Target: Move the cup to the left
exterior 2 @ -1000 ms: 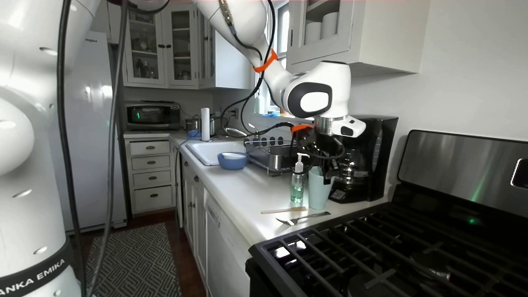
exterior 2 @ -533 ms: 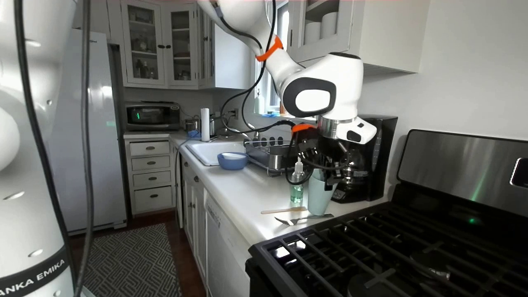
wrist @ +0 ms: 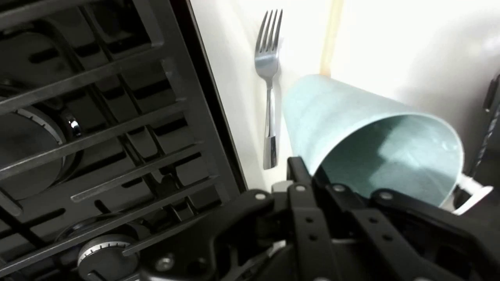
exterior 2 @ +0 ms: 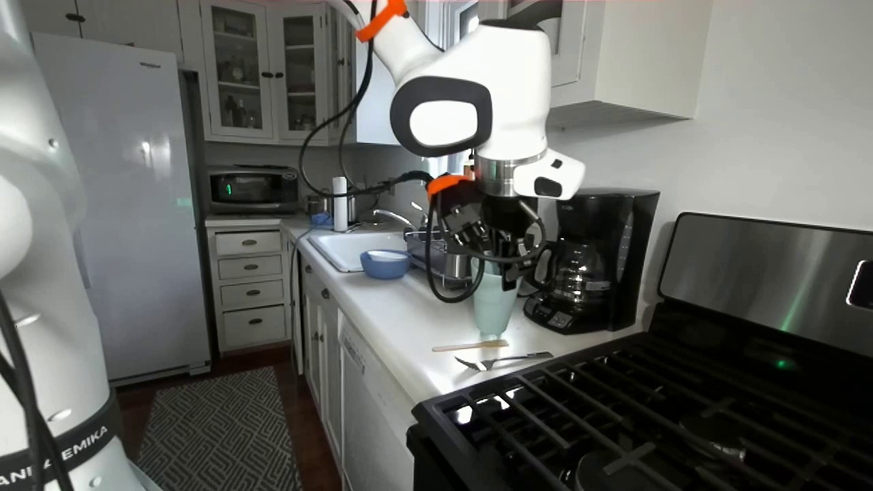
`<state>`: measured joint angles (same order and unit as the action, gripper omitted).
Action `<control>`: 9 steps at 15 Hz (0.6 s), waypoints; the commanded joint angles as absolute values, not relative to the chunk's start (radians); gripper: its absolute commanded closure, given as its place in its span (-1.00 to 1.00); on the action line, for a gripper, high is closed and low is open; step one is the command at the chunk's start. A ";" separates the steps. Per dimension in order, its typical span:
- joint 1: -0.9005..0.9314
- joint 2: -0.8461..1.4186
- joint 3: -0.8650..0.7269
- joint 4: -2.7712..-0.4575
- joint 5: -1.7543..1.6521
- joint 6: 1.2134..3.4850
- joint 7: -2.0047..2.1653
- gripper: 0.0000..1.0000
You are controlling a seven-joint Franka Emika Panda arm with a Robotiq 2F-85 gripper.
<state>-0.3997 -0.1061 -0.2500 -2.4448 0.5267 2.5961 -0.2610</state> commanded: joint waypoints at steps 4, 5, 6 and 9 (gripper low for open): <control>-0.371 -0.460 -0.154 -2.795 0.114 2.722 -0.040 0.98; -0.386 -0.494 -0.101 -2.820 0.035 2.705 0.031 0.98; -0.393 -0.531 -0.050 -2.842 -0.030 2.678 0.092 0.98; -0.321 -0.588 0.067 -2.774 -0.094 2.532 0.218 0.98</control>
<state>-0.3595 -0.4764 -0.0317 -2.7734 -0.0254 2.6432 0.1007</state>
